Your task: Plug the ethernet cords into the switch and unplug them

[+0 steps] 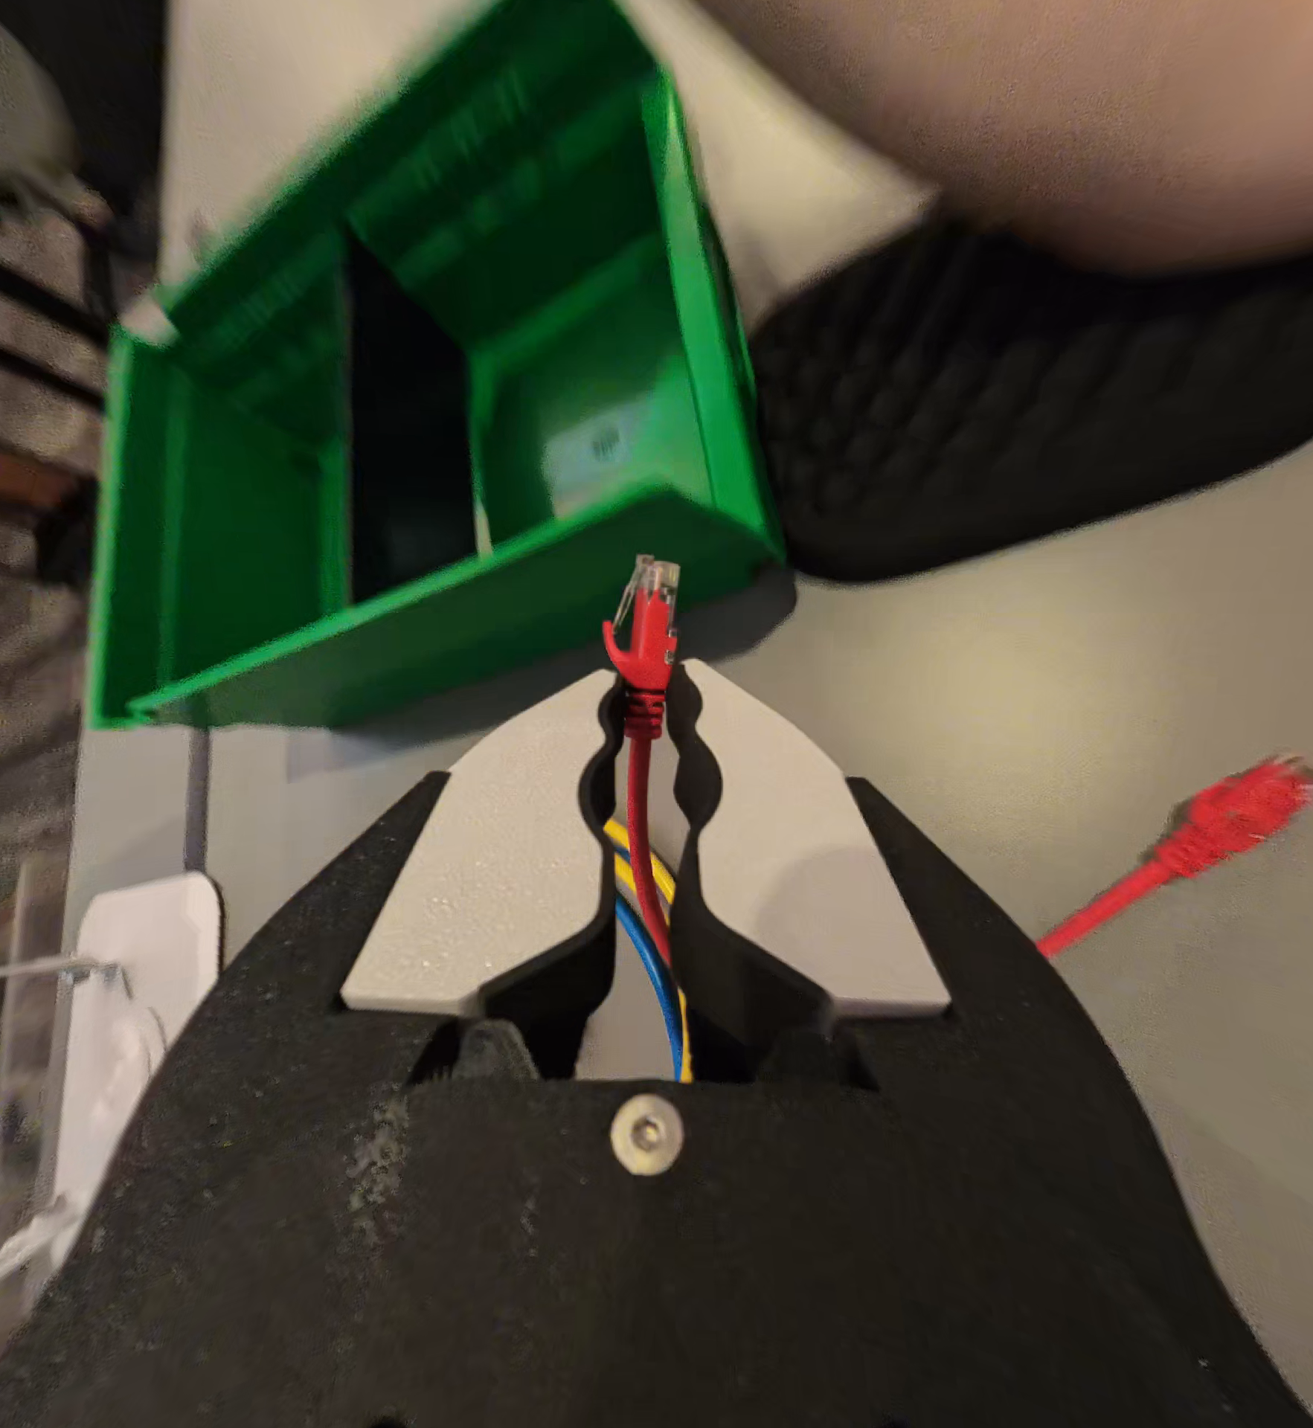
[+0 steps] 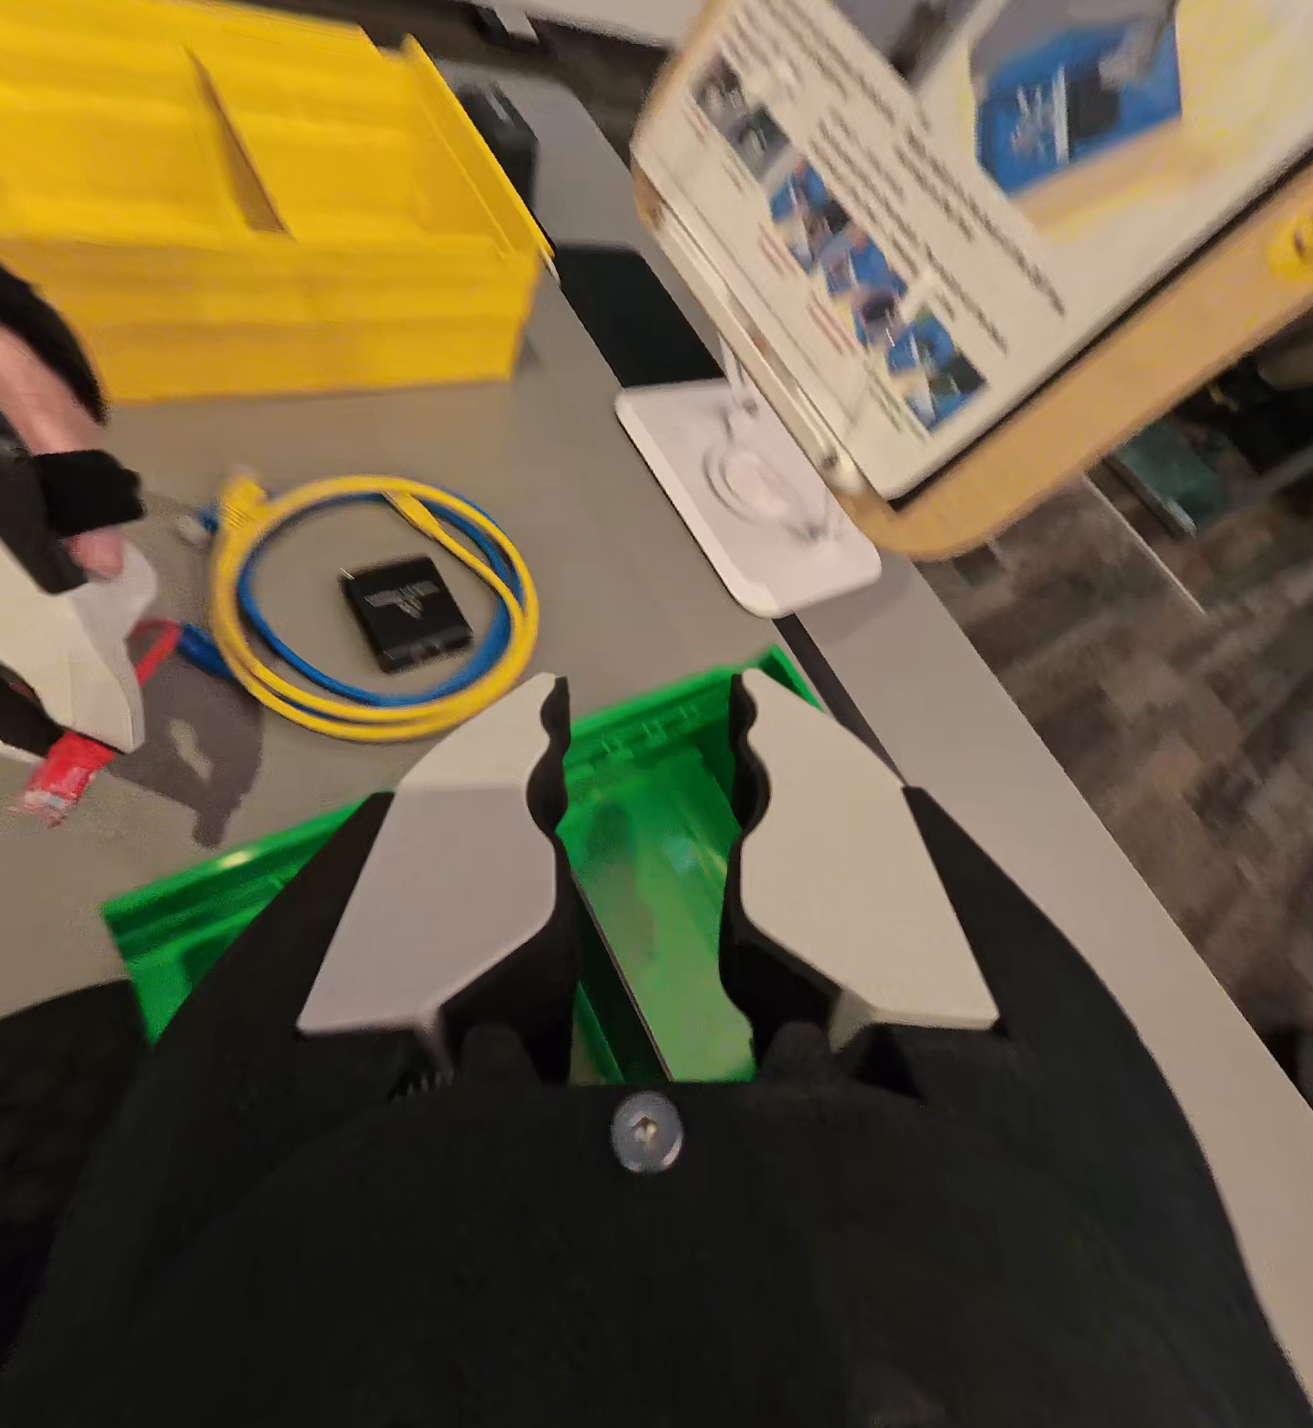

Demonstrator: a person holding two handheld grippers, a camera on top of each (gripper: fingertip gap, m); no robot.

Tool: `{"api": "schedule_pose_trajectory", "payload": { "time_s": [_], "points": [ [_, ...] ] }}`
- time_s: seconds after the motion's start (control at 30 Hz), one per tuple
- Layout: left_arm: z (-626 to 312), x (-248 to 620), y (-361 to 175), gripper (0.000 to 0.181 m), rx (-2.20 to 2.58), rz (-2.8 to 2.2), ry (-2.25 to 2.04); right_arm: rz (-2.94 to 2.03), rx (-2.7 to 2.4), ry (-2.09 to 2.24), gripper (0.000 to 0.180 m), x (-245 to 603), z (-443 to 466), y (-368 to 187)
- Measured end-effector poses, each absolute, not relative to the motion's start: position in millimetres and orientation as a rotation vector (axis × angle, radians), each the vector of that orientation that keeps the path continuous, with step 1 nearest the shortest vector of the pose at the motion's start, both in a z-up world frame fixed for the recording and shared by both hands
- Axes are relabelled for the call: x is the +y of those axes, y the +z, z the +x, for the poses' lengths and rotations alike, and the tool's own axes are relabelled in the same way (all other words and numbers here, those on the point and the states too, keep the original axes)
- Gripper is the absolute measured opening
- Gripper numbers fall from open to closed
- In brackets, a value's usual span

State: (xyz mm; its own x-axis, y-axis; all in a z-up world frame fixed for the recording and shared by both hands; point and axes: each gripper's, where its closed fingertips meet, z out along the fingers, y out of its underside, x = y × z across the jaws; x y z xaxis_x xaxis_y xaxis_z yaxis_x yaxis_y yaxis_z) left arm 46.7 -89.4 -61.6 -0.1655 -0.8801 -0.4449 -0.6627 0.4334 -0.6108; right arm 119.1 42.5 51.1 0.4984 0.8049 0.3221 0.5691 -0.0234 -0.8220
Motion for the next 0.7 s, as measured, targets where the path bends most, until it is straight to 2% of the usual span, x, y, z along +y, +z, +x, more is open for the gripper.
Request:
{"api": "schedule_pose_trajectory", "payload": {
  "time_s": [0.17, 0.3, 0.43, 0.57, 0.6, 0.63, 0.67, 0.7],
  "points": [
    [27.8, -112.7, 43.2, 0.009, 1.632, -1.078, -0.693, -1.434, -1.367, 0.697, 0.045, -11.2, 49.7, 81.1],
    [7.0, -121.3, 104.2, 0.009, 1.510, -0.942, -0.798, -1.090, -1.596, 1.101, 0.052, -87.4, -1.7, 106.7],
    [-10.3, -130.3, 144.0, 0.010, 1.461, -0.818, -0.809, -0.956, -1.669, 1.343, 0.059, -123.4, -31.1, 117.7],
    [-21.2, -134.5, 156.4, 0.009, 1.436, -0.751, -0.804, -0.985, -1.638, 1.404, 0.057, -122.5, -61.2, 115.4],
    [-24.3, -134.8, 157.6, 0.009, 1.424, -0.737, -0.812, -0.997, -1.621, 1.403, 0.045, -119.3, -68.4, 115.0],
    [-27.3, -132.3, 158.6, 0.009, 1.405, -0.740, -0.815, -1.019, -1.602, 1.374, 0.021, -112.7, -74.9, 113.9],
    [-31.2, -123.0, 161.8, 0.009, 1.355, -0.773, -0.799, -1.030, -1.582, 1.338, 0.008, -106.3, -79.0, 114.3],
    [-37.5, -109.4, 166.8, 0.011, 1.282, -0.829, -0.774, -1.035, -1.566, 1.301, 0.004, -101.3, -79.9, 114.9]
  ]
}}
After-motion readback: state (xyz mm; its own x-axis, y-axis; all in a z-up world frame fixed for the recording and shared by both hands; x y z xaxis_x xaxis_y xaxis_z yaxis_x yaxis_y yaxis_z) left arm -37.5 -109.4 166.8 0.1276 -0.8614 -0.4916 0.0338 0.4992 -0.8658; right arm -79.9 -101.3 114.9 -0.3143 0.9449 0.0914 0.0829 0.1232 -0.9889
